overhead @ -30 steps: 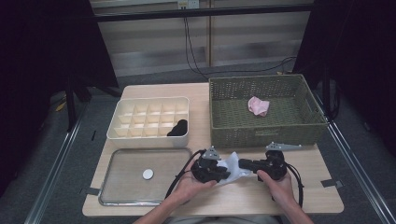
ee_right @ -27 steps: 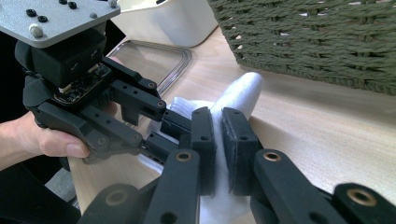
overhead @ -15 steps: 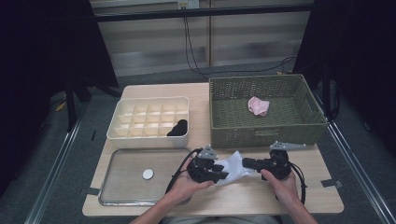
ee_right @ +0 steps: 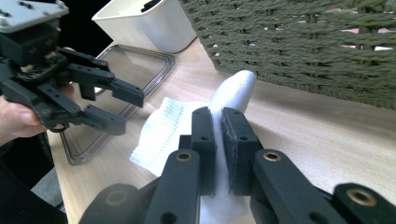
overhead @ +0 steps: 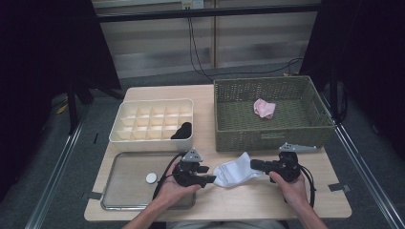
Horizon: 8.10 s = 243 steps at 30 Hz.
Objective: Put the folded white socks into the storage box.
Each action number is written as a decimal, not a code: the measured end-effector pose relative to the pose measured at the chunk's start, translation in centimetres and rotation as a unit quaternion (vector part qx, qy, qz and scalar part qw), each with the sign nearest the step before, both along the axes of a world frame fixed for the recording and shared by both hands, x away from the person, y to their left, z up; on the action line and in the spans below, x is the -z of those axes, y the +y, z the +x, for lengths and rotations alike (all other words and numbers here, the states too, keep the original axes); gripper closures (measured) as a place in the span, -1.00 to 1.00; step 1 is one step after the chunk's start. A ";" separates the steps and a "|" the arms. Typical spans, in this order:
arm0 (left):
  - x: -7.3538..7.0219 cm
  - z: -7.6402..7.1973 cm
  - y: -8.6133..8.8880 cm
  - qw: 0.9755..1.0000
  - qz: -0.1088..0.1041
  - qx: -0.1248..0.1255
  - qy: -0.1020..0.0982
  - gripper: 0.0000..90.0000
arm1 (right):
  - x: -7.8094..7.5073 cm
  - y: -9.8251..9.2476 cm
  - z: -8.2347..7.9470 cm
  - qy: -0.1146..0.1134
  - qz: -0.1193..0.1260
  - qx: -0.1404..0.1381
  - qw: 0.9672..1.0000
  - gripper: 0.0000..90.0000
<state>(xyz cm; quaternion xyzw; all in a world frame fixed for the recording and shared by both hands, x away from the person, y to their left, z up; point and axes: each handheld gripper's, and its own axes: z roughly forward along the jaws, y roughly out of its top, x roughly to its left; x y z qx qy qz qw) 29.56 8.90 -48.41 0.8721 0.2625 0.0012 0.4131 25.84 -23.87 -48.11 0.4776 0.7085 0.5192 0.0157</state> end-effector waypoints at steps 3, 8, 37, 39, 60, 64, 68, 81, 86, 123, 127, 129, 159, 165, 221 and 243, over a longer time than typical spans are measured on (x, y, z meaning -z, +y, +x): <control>0.3 0.6 -0.4 1.000 -0.003 0.005 0.014 0.13 | -0.1 0.2 0.0 -0.003 -0.001 -0.003 1.000 0.86; 0.9 0.4 -1.1 1.000 0.007 0.013 0.018 0.21 | -0.4 0.4 0.0 -0.009 0.002 -0.006 1.000 0.85; 1.4 -0.8 -2.0 0.999 0.004 0.032 0.038 0.81 | -1.0 4.7 0.2 -0.021 0.012 -0.056 0.998 0.85; 1.4 -0.8 -2.1 0.999 0.005 0.032 0.037 0.82 | -1.0 4.9 0.1 -0.019 0.010 -0.059 0.998 0.85; 1.6 -1.0 -2.3 0.999 0.007 0.018 0.039 0.85 | 0.5 7.5 -0.8 0.005 -0.005 -0.109 0.994 0.77; 1.6 -1.0 -2.3 0.999 0.008 0.014 0.040 0.85 | 0.5 7.6 -1.3 0.008 -0.009 -0.109 0.994 0.67; 1.6 -1.1 -2.3 0.999 0.008 0.009 0.039 0.85 | 0.6 7.4 -1.8 0.009 -0.017 -0.108 0.994 0.62; 0.8 -0.8 -1.4 0.999 -0.023 -0.001 0.043 0.73 | 1.8 7.9 -1.6 0.019 -0.035 -0.107 0.993 0.76; -0.4 -0.3 -0.8 0.997 -0.066 -0.017 0.037 0.46 | 2.0 7.8 -1.6 0.018 -0.030 -0.106 0.994 0.77; 1.4 -0.5 -3.1 0.998 -0.023 0.011 0.051 -0.08 | 1.4 3.7 -2.4 0.055 -0.088 -0.049 0.993 0.62; 1.7 -0.3 -2.9 0.997 -0.025 0.018 0.066 -0.17 | 1.6 4.0 -2.7 0.057 -0.094 -0.051 0.993 0.65; 1.7 -0.3 -2.9 0.997 -0.027 0.024 0.071 -0.17 | 1.7 4.0 -2.8 0.055 -0.092 -0.054 0.993 0.66; 0.1 -1.4 -2.4 0.996 -0.052 0.055 0.044 0.47 | 2.4 5.9 -2.0 0.027 -0.075 -0.065 0.995 0.66; -0.5 -1.5 -1.9 0.996 -0.064 0.050 0.027 0.48 | 2.3 6.2 -1.5 0.016 -0.073 -0.065 0.995 0.60; -3.3 0.4 4.1 0.999 -0.046 -0.023 0.000 0.48 | 0.1 2.2 -1.4 -0.062 -0.056 0.007 0.996 -0.51; -5.2 1.8 7.8 0.996 -0.062 -0.063 -0.008 0.48 | 0.1 1.7 -1.3 -0.067 -0.051 0.004 0.996 -0.59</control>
